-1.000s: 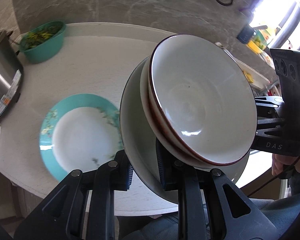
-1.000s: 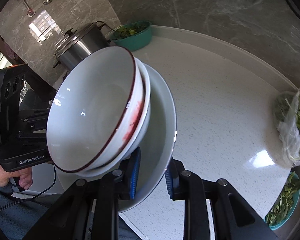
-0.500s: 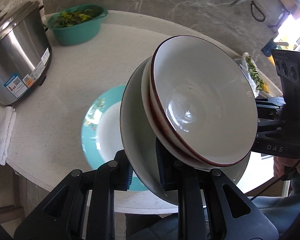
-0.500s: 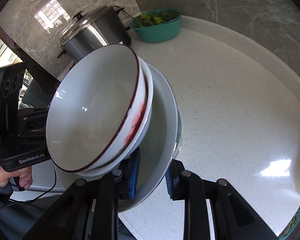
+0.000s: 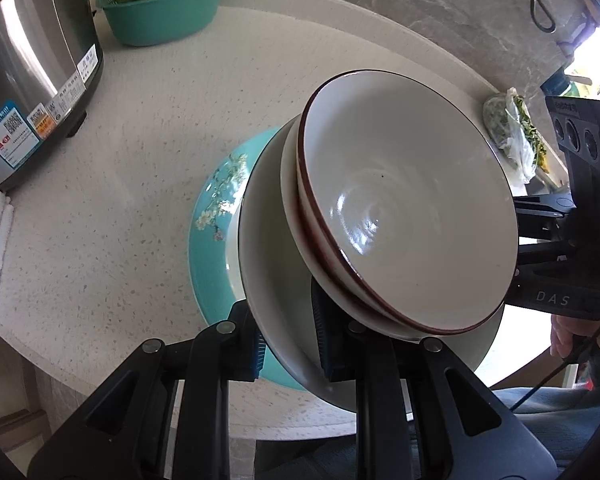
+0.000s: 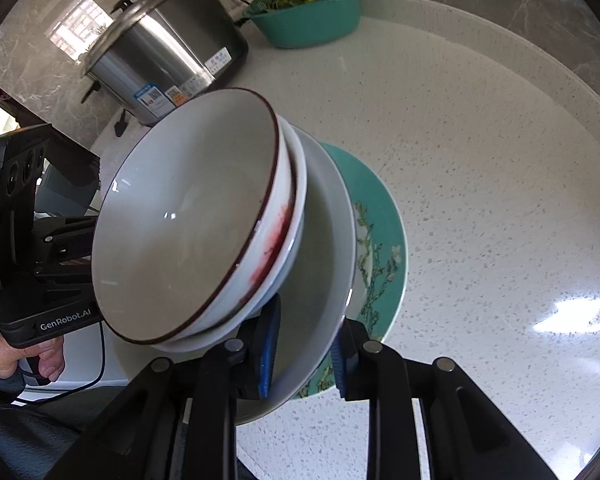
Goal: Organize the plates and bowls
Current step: 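Lift the plate with nested bowls and carry it over the teal plates, then lower the plate onto the teal plate stack and open both tools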
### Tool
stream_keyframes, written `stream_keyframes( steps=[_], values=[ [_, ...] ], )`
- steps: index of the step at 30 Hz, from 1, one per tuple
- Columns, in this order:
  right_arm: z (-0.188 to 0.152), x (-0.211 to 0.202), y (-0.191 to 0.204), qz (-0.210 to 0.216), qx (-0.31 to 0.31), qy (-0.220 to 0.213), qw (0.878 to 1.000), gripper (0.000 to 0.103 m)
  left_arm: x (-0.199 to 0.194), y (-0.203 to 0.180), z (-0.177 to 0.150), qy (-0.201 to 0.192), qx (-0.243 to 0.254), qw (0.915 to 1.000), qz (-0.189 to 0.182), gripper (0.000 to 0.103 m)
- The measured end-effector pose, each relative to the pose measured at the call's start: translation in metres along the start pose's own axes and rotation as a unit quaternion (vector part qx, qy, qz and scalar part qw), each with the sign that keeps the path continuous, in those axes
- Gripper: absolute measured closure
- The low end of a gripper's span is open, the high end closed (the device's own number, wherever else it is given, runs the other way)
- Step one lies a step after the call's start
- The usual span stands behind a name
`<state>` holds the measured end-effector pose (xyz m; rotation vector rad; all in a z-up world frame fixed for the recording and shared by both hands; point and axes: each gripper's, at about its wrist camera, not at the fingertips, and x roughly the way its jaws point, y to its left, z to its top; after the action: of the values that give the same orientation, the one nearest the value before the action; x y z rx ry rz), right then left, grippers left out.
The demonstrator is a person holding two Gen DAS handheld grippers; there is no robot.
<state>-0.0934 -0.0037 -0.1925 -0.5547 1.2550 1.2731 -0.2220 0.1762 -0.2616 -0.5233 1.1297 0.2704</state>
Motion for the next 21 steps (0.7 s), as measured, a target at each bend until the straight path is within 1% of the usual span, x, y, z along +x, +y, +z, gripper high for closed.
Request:
stream_keyframes(
  steps=[8, 14, 21],
  values=[
    [-0.005, 0.014, -0.008, -0.003, 0.013, 0.002, 1.000, 0.078, 0.029, 0.016, 0.006, 0.009, 0.019, 0.9998, 0.004, 0.086],
    [-0.008, 0.021, -0.013, -0.003, 0.026, 0.003, 1.000, 0.078, 0.038, 0.018, 0.002, 0.011, 0.022, 0.9997, 0.008, 0.086],
    [-0.011, 0.027, -0.018, -0.005, 0.030, -0.002, 1.000, 0.078, 0.044, 0.015, 0.006, 0.005, 0.028, 0.9995, 0.014, 0.087]
  ],
)
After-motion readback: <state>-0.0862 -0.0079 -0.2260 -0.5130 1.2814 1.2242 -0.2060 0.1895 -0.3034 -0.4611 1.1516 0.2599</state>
